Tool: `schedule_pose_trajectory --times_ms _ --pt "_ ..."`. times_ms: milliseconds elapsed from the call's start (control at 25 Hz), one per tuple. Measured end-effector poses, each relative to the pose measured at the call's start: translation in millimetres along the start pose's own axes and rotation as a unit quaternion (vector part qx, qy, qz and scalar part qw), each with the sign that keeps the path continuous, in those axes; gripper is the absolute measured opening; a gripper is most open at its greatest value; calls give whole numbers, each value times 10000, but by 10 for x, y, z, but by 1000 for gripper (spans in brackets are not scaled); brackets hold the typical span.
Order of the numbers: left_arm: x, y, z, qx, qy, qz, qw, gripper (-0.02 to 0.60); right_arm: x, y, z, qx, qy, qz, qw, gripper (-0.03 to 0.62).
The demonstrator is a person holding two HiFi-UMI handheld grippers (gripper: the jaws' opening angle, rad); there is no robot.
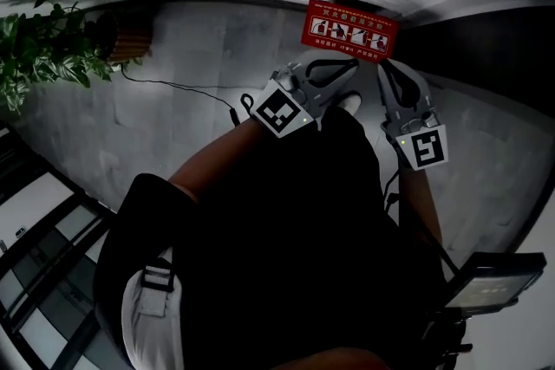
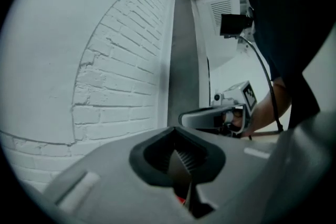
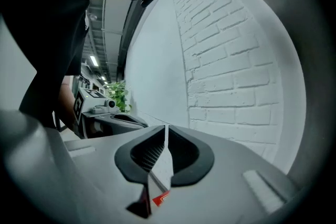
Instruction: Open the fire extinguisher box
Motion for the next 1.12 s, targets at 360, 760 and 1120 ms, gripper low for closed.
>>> schedule_pose_trajectory --times_ms 360,760,1120 --pt "-7 -146 -103 48 524 56 9986 5 -6 -283 -140 -567 322 343 9973 12" --pt "268 -1196 410 659 750 474 9939 8 -101 -2325 -367 -2239 -1147 1230 9600 109" --pt "344 -2276 389 904 656 998 9887 12 337 -4162 -446 -4079 -2994 1574 8481 230"
Point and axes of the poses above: the fingertips, and each gripper's own axes: x backward along the fingers, z to its left, y out of its top, the point moved 8 cm from there along x, backward along the fingers, and after that the axes turned 12 degrees about -z, right-handed, at the moved point
